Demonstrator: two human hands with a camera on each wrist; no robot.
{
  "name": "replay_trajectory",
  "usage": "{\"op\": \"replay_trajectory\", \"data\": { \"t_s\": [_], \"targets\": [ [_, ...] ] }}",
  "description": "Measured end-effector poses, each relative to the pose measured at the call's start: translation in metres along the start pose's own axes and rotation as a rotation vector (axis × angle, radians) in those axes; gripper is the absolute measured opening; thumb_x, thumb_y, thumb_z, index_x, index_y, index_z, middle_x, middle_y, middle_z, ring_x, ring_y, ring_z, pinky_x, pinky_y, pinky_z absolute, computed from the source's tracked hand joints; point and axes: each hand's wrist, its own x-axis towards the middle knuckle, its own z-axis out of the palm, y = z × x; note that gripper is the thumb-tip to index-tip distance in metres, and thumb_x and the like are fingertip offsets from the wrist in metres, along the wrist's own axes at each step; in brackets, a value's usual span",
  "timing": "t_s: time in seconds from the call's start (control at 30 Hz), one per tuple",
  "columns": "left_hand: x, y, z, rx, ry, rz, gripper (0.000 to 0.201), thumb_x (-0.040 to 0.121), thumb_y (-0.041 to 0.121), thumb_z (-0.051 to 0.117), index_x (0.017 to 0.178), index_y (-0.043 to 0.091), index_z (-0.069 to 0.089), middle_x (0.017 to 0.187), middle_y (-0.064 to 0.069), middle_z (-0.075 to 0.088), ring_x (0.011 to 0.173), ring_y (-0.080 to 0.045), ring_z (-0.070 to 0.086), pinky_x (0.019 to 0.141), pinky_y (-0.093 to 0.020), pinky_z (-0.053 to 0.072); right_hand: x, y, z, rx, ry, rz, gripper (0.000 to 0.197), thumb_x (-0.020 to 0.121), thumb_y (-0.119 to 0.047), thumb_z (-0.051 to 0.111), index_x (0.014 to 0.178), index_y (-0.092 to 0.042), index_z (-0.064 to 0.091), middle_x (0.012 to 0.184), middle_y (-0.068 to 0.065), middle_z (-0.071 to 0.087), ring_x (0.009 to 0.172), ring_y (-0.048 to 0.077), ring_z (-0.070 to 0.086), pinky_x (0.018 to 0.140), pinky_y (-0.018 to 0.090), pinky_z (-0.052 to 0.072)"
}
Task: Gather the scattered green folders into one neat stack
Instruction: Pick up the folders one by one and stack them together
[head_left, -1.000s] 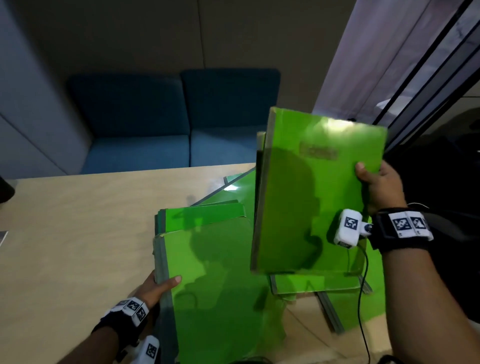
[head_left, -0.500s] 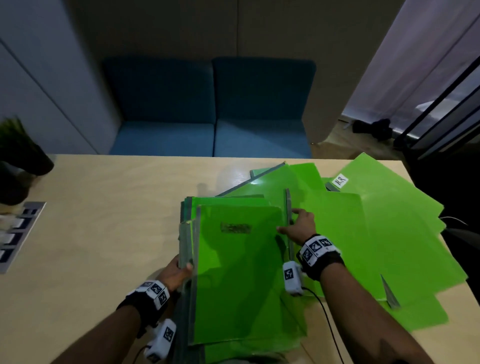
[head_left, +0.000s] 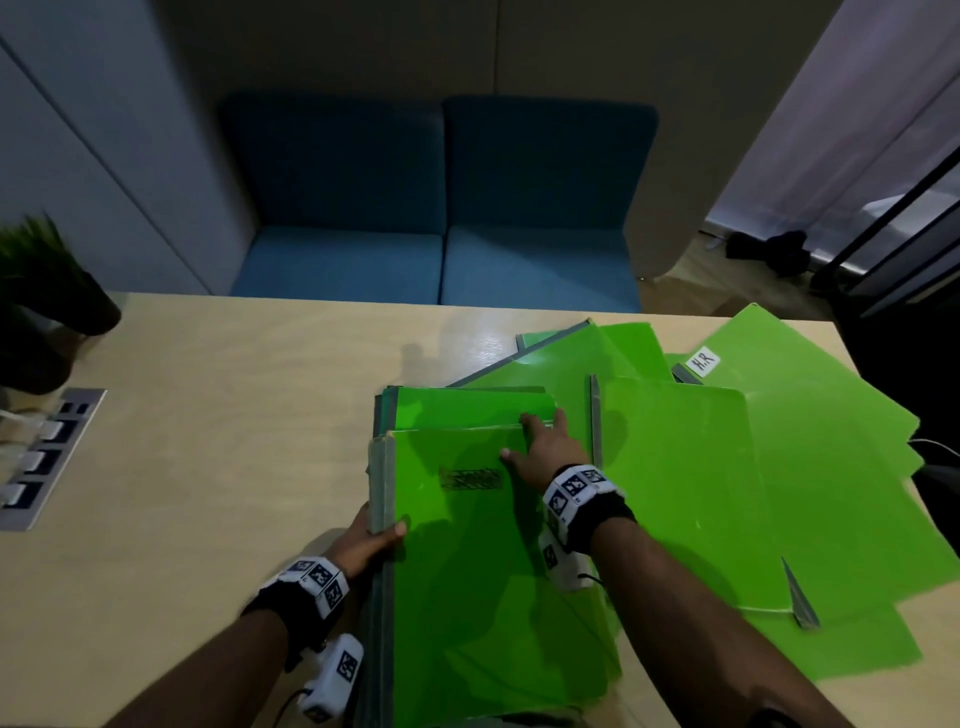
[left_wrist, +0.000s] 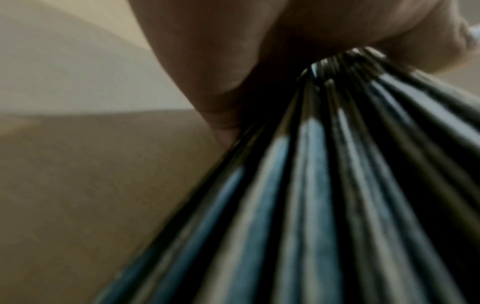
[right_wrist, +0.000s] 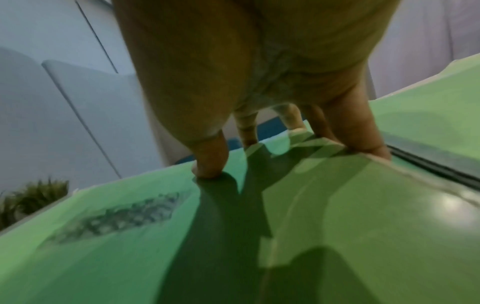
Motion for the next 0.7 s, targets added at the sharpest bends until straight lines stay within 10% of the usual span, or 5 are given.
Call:
{"op": "replay_trajectory", "data": {
  "t_s": [0.23, 0.43, 0.7],
  "targets": [
    [-0.007, 0.01, 0.012, -0.01, 0.049, -0.086, 0.1, 0.064, 0.039, 0.084, 0.143, 0.0, 0.036, 0.142, -0.022, 0.046, 0.121, -0.034, 0.051, 0.098, -0.037, 0.042, 0.011, 0.075, -0.044, 0.428, 0.273, 0.105, 0.052, 0.093, -0.031, 0.062, 0.14, -0.014, 0.049, 0.142, 0.014, 0.052, 0.126, 0.032, 0.053, 0.103, 0.039, 0.042],
    [-0.004, 0.005, 0.016, -0.063, 0.06, -0.101, 0.094, 0.067, 0.033, 0.085, 0.142, -0.002, 0.039, 0.144, -0.023, 0.043, 0.13, -0.035, 0.044, 0.107, -0.041, 0.031, -0.026, 0.232, -0.027, 0.313, 0.33, 0.786, 0.108, 0.069, -0.07, 0.069, 0.146, -0.004, 0.032, 0.152, 0.023, 0.031, 0.139, 0.041, 0.032, 0.109, 0.054, 0.035],
    [-0.007, 0.01, 0.023, -0.056, 0.091, -0.104, 0.057, 0.091, 0.008, 0.06, 0.142, -0.003, 0.037, 0.146, -0.027, 0.039, 0.121, -0.032, 0.046, 0.102, -0.042, 0.032, -0.05, 0.23, -0.031, 0.372, 0.26, 0.683, 0.094, 0.08, -0.037, 0.077, 0.147, 0.006, 0.027, 0.149, 0.025, 0.037, 0.136, 0.042, 0.039, 0.11, 0.048, 0.037]
  ]
}}
